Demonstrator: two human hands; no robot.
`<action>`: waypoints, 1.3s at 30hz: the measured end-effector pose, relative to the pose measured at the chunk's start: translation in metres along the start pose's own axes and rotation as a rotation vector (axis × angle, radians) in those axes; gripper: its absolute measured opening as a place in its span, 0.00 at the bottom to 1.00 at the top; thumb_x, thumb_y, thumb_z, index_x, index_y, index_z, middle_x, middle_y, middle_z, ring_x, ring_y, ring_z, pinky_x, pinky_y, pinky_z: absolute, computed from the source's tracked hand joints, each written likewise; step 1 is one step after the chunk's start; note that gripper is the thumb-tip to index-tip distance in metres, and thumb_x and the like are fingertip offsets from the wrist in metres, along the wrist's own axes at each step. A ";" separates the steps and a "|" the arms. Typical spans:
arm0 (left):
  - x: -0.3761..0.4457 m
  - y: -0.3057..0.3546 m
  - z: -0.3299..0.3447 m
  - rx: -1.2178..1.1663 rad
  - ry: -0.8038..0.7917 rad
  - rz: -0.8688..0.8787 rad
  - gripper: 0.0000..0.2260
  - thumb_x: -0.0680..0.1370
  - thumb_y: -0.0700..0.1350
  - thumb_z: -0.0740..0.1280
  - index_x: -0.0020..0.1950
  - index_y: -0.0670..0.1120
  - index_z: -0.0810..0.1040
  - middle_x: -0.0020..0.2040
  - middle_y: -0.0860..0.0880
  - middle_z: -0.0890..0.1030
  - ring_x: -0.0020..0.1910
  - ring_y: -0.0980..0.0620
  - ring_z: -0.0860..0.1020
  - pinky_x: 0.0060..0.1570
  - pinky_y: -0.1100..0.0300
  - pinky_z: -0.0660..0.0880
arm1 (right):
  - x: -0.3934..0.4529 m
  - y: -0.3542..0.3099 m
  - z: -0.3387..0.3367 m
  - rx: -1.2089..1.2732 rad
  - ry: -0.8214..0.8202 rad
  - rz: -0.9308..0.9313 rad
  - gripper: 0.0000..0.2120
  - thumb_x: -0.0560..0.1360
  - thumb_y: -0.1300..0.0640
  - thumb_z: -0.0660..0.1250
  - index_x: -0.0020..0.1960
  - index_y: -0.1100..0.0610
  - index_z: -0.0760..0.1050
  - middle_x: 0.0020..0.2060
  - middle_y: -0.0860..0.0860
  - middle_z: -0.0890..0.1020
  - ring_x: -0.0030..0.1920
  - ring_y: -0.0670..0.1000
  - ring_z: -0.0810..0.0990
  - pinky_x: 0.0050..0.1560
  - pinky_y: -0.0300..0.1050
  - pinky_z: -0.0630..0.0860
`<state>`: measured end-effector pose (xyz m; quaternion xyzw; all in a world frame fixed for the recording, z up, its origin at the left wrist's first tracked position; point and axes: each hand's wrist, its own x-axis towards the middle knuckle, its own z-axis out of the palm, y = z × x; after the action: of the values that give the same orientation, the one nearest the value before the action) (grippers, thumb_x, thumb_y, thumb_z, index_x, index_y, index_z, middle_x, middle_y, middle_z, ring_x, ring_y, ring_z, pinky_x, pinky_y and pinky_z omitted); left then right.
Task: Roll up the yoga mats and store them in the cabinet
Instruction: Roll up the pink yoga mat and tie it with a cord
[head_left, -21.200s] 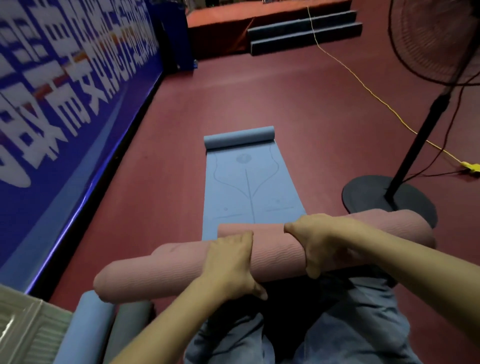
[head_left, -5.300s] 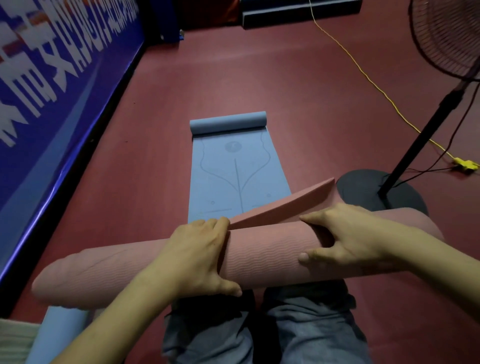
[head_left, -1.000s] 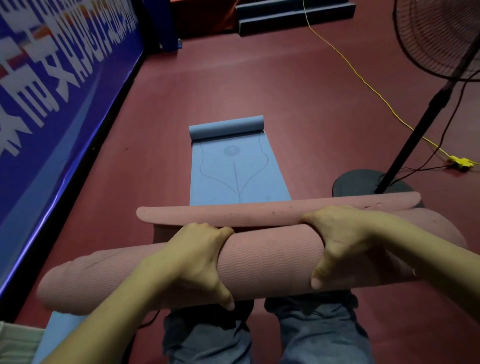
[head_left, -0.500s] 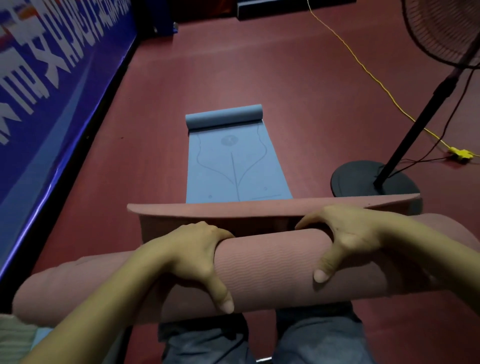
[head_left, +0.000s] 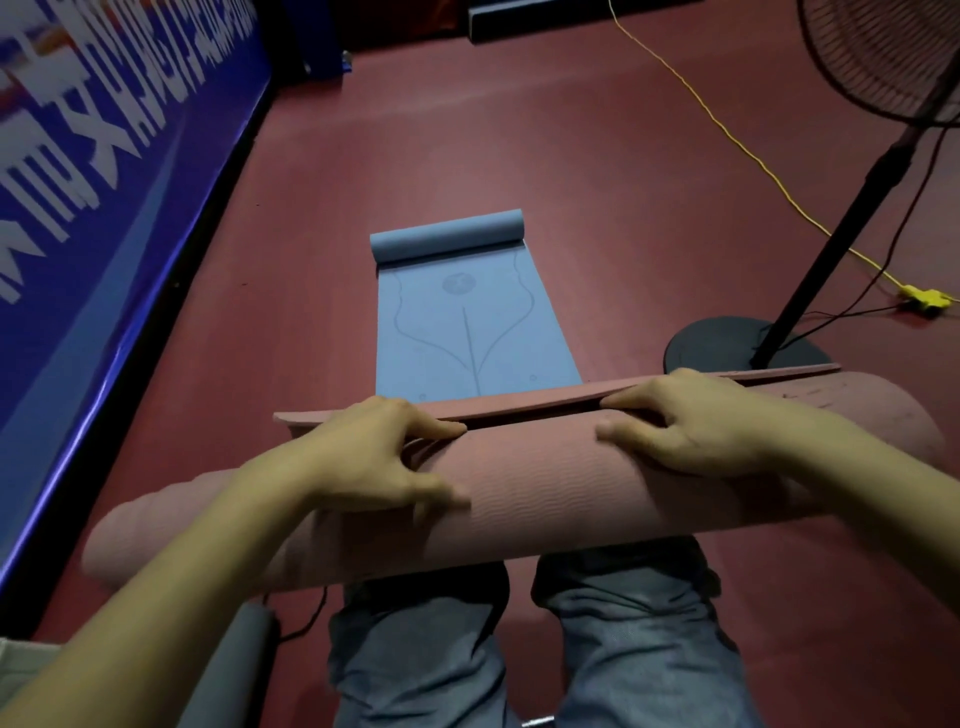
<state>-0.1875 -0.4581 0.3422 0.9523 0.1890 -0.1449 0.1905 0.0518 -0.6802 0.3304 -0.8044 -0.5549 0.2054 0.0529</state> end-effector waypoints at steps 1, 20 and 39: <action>-0.001 0.004 0.000 0.024 -0.026 -0.003 0.47 0.60 0.76 0.73 0.76 0.60 0.71 0.70 0.61 0.78 0.66 0.58 0.76 0.66 0.54 0.74 | 0.000 0.000 -0.001 -0.014 -0.037 -0.008 0.44 0.64 0.15 0.51 0.68 0.41 0.74 0.56 0.41 0.83 0.55 0.49 0.81 0.56 0.52 0.78; -0.006 0.022 0.018 0.221 -0.041 0.070 0.53 0.47 0.76 0.76 0.71 0.65 0.68 0.54 0.61 0.80 0.52 0.55 0.80 0.54 0.58 0.75 | 0.006 -0.004 -0.009 0.122 -0.346 0.050 0.45 0.46 0.21 0.76 0.58 0.40 0.79 0.47 0.37 0.84 0.49 0.42 0.83 0.56 0.48 0.81; 0.004 -0.007 0.021 -0.326 0.010 0.180 0.43 0.53 0.64 0.86 0.67 0.63 0.78 0.61 0.67 0.81 0.61 0.67 0.78 0.65 0.57 0.75 | -0.008 0.013 0.005 0.171 0.198 -0.107 0.38 0.59 0.18 0.67 0.55 0.44 0.85 0.47 0.37 0.86 0.50 0.40 0.84 0.52 0.49 0.81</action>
<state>-0.1907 -0.4599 0.3196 0.9226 0.1250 -0.0901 0.3536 0.0585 -0.6930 0.3242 -0.7825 -0.5696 0.1685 0.1866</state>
